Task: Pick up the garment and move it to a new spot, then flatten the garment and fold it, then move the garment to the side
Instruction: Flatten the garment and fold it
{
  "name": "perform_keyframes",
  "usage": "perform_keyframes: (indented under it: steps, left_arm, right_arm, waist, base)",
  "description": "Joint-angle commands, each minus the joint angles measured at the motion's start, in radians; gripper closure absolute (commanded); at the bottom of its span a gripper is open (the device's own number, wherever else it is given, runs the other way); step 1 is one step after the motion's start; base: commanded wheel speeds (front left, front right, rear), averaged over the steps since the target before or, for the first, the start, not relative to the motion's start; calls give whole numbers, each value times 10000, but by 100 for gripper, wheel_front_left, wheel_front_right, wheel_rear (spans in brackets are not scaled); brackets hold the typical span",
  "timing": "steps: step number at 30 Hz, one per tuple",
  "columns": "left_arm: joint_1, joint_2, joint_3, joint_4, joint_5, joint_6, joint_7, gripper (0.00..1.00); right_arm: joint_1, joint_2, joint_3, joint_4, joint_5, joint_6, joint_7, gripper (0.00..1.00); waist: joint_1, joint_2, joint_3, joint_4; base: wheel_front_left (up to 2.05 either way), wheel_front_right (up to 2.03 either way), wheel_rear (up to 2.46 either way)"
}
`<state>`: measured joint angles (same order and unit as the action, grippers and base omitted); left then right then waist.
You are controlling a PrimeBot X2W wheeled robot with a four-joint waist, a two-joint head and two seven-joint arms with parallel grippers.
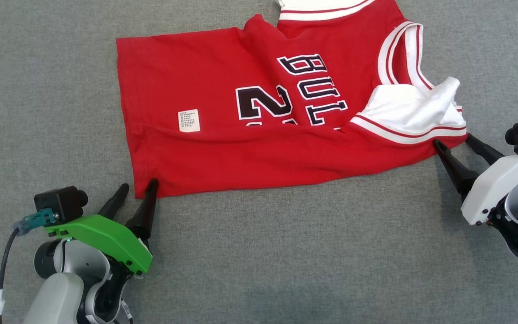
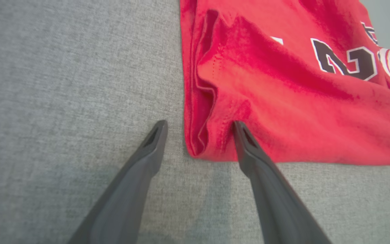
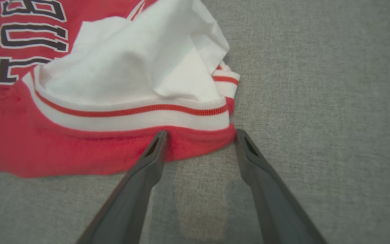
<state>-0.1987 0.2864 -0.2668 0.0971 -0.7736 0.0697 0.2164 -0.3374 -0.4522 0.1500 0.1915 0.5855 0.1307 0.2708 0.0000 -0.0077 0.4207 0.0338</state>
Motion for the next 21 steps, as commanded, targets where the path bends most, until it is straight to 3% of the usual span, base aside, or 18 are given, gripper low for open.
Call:
perform_keyframes:
  steps: [1,4,5,8,9,10,11,12,21]
  left_arm:
    - [-65,-45,-41,210,-59,-27,19,0]
    - [-127,-67,-52,467,-124,-93,-30,1]
    - [-134,-72,-59,553,-146,-121,-45,7]
    - [-209,-132,-123,774,-174,-215,-60,57]
    - [-220,-162,-168,818,-187,-254,-58,71]
    - [-229,-196,-214,855,-211,-307,-58,100]
    - [-219,-210,-282,888,-243,-371,15,100]
    - [-202,-207,-311,905,-249,-449,56,100]
    - [451,152,-155,72,-975,-874,582,100]
  right_arm:
    - [-97,-15,-8,113,-71,-1,-33,0]
    - [-151,-84,-11,398,-13,-8,-84,0]
    - [-168,-104,6,480,10,-8,-124,0]
    - [-235,-84,176,713,119,-8,-105,0]
    - [-249,-55,239,761,211,-8,-79,6]
    - [-261,-12,304,789,344,-7,-43,52]
    - [-278,18,365,794,513,-7,-15,87]
    - [-277,7,405,771,674,-2,16,100]
    - [-71,-310,-208,192,2653,-5,1039,100]
  waist:
    - [0,77,0,14]
    - [0,77,-10,52]
    - [0,77,-14,60]
    - [0,77,-35,77]
    - [0,77,-48,86]
    - [0,77,-65,94]
    - [0,77,-90,97]
    - [0,77,-117,97]
    - [0,77,-638,-58]
  base:
    - [0,0,0]
    - [0,0,0]
    - [0,0,0]
    - [0,0,0]
    - [0,0,0]
    - [0,0,0]
    - [0,0,0]
    - [0,0,0]
    - [0,0,0]
